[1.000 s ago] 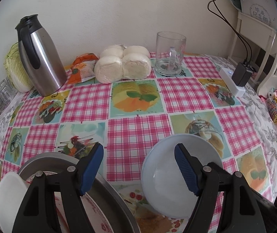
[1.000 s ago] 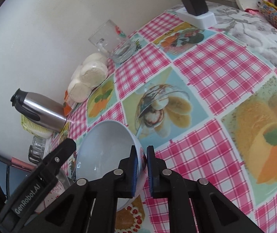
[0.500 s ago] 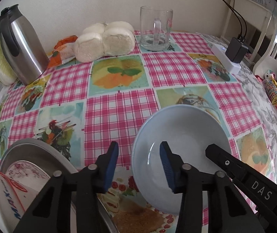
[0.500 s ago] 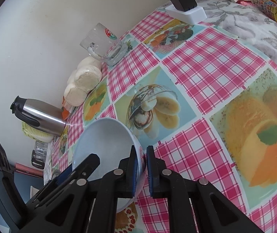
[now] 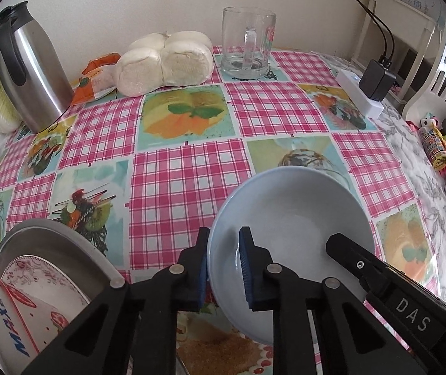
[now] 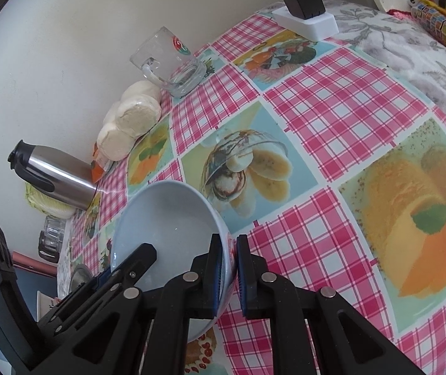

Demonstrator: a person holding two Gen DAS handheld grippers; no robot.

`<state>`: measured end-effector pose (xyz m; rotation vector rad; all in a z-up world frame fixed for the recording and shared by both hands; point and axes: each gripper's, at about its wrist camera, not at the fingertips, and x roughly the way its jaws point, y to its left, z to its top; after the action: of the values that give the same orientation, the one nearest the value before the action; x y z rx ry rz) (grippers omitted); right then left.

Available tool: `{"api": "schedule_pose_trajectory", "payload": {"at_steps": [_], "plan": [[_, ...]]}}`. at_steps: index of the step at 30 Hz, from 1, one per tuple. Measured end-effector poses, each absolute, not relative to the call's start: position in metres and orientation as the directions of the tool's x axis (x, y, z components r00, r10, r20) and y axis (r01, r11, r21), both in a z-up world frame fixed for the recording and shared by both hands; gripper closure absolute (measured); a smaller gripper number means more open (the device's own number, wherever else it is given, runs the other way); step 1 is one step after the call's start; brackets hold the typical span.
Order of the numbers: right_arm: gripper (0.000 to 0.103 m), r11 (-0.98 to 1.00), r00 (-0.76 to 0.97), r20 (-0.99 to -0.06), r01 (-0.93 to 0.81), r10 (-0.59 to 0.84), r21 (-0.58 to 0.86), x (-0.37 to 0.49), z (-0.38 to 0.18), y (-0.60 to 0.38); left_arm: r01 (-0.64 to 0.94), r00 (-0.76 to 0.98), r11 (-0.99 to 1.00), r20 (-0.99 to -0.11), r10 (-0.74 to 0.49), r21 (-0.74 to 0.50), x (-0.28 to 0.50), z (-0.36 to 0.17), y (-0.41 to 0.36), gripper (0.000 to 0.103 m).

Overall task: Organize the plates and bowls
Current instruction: 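Lift the light blue bowl with both tools over the basin stack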

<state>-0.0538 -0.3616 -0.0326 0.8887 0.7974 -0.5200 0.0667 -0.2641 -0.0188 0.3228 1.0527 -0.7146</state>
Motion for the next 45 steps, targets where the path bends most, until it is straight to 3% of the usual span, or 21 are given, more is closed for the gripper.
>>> {"api": "schedule_pose_trajectory", "payload": {"at_steps": [15, 25, 35, 45], "plan": [[0.091, 0.603, 0.681, -0.706, 0.650, -0.193, 0.462, -0.061, 0.051, -0.329, 0.663, 0.357, 0.734, -0.799, -0.483, -0.148, 0.062, 0.058, -0.219, 0.084], [0.091, 0.678, 0.768, -0.624, 0.536, -0.144, 0.503, -0.050, 0.103, -0.268, 0.595, 0.439, 0.780, -0.735, -0.517, -0.194, 0.068, 0.115, -0.140, 0.084], [0.091, 0.736, 0.779, -0.622, 0.465, -0.076, 0.492, -0.033, 0.116, -0.215, 0.513, 0.435, 0.799, -0.707, -0.557, -0.313, 0.072, 0.116, -0.066, 0.084], [0.088, 0.789, 0.702, -0.711, 0.460, -0.042, 0.407, -0.005, 0.093, -0.178, 0.436, 0.398, 0.824, -0.744, -0.536, -0.361, 0.083, 0.088, -0.033, 0.084]]}}
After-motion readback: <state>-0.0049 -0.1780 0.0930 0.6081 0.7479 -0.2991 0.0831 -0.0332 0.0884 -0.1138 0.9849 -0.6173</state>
